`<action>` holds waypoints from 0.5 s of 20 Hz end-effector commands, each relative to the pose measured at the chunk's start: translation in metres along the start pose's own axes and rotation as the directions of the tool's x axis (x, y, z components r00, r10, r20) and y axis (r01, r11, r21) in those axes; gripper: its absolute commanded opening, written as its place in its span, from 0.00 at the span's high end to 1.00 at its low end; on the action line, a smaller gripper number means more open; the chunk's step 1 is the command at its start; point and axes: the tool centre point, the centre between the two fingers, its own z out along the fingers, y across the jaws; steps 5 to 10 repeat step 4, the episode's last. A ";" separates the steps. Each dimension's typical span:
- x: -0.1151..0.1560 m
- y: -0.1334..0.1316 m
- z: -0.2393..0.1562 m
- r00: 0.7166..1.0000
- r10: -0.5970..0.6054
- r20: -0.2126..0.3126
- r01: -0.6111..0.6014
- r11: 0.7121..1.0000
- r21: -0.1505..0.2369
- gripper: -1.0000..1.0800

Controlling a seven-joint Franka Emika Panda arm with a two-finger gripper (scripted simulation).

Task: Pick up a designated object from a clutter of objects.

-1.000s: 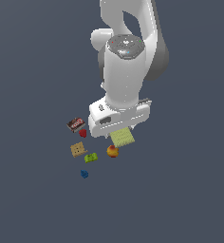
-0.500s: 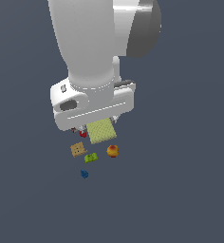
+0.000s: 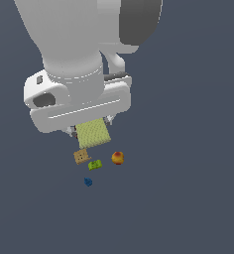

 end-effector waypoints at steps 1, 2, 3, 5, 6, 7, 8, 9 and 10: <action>0.001 0.003 -0.004 1.000 -0.001 -0.001 0.001 1.000 0.000 1.00; 0.001 0.004 -0.005 1.000 -0.001 -0.001 0.001 1.000 0.000 1.00; 0.001 0.004 -0.005 1.000 -0.001 -0.001 0.001 1.000 0.000 1.00; 0.001 0.004 -0.006 1.000 -0.001 -0.001 0.001 1.000 0.000 1.00; 0.001 0.004 -0.006 1.000 -0.001 -0.001 0.001 1.000 0.000 1.00; 0.001 0.004 -0.006 1.000 -0.001 -0.001 0.001 1.000 0.000 1.00; 0.001 0.004 -0.006 1.000 -0.001 -0.001 0.001 1.000 0.000 1.00; 0.001 0.004 -0.006 1.000 -0.001 -0.001 0.001 1.000 0.000 1.00; 0.001 0.004 -0.006 1.000 -0.001 -0.001 0.001 1.000 0.000 1.00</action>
